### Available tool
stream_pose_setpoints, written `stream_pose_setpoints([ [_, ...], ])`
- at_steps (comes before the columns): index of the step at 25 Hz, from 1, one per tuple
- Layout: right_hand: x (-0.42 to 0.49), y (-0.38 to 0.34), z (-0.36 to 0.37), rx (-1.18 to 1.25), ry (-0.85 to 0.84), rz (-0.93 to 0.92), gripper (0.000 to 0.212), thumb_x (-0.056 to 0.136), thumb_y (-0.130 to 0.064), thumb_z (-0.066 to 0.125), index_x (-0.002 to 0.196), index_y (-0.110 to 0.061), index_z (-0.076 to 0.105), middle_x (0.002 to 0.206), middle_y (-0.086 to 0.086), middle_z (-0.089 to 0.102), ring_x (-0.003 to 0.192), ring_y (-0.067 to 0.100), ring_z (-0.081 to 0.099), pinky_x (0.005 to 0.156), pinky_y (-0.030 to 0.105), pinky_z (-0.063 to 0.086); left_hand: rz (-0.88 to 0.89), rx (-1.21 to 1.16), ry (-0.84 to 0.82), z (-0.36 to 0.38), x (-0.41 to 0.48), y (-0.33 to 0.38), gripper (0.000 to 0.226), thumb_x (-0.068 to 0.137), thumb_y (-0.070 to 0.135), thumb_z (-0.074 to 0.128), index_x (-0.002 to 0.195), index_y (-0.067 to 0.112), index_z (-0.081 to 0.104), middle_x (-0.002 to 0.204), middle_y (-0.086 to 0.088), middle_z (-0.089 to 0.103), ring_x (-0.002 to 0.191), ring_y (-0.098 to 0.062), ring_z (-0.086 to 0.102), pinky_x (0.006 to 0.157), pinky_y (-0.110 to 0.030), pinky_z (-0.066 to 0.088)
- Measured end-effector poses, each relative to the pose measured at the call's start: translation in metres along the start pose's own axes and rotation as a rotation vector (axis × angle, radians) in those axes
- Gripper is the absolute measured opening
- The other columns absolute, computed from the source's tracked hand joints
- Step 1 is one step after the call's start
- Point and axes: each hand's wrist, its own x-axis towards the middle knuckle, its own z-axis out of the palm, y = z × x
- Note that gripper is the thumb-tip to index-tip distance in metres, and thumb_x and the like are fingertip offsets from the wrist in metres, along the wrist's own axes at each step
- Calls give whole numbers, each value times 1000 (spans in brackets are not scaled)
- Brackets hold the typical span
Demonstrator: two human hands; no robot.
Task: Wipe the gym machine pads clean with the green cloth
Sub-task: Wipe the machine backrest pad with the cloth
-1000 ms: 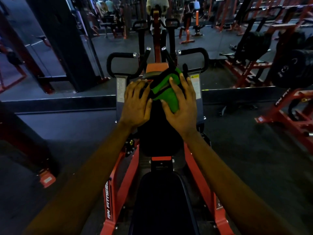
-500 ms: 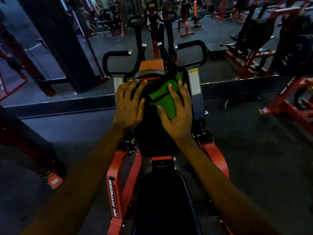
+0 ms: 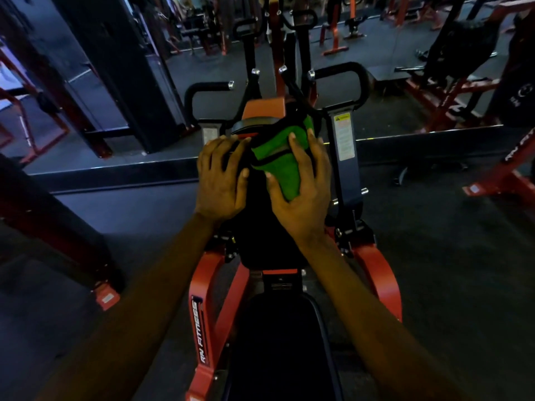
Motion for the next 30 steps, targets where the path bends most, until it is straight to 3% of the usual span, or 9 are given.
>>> stream_pose_setpoints([
  [2, 1, 2, 2, -1, -11, -20, 63, 90, -33, 71, 144, -7, 50, 154, 19, 40, 145, 40, 35, 120, 47, 32, -16, -6, -2, -1, 0, 1, 45, 105, 34, 29, 138, 7, 44, 136, -16, 45, 129, -38, 42, 119, -40, 20],
  [9, -73, 41, -8, 115, -124, 83, 66, 92, -33, 67, 148, -15, 38, 159, 11, 29, 149, 33, 29, 113, 60, 35, -131, -44, -73, -17, 8, 15, 46, 103, 33, 35, 137, 9, 55, 133, -15, 53, 128, -33, 45, 113, -43, 30],
  [12, -45, 21, -7, 173, -59, 122, 66, 92, -34, 67, 148, -10, 41, 157, 17, 35, 148, 31, 32, 114, 57, 36, -145, -53, -86, -23, 23, 26, 41, 102, 29, 39, 132, 10, 61, 127, -13, 60, 122, -29, 51, 102, -40, 34],
  [17, -39, 30, -8, 205, -97, 148, 68, 92, -33, 68, 150, -8, 40, 158, 13, 33, 149, 24, 30, 119, 44, 34, 21, 100, -150, -15, 23, 23, 43, 104, 24, 38, 142, 11, 53, 140, -10, 57, 129, -26, 47, 105, -38, 31],
  [21, -88, 48, -14, 230, -126, 238, 68, 91, -32, 67, 149, -12, 38, 155, 12, 38, 148, 19, 32, 117, 49, 35, -7, 170, -128, -10, 21, 20, 43, 105, 30, 34, 139, 15, 54, 135, -9, 59, 121, -28, 52, 98, -39, 33],
  [24, -58, 35, -12, 310, -78, 230, 68, 90, -28, 69, 147, -5, 40, 151, 14, 43, 144, 25, 40, 114, 48, 39, -21, 169, -117, -11, 22, 24, 44, 105, 31, 31, 137, 15, 56, 134, -8, 60, 119, -27, 53, 95, -39, 33],
  [27, -28, 31, -13, 320, -56, 212, 68, 91, -28, 68, 148, -4, 39, 150, 14, 43, 142, 25, 42, 115, 42, 39, -106, 96, -141, -17, 25, 34, 44, 104, 30, 33, 136, 14, 58, 133, -7, 60, 121, -27, 52, 97, -40, 32],
  [30, -55, 45, -12, 296, -113, 199, 69, 92, -30, 66, 149, -6, 36, 153, 15, 40, 146, 21, 36, 119, 35, 32, -110, 49, -190, -20, 31, 44, 44, 103, 28, 37, 139, 11, 56, 139, -7, 58, 129, -26, 50, 106, -42, 33],
])
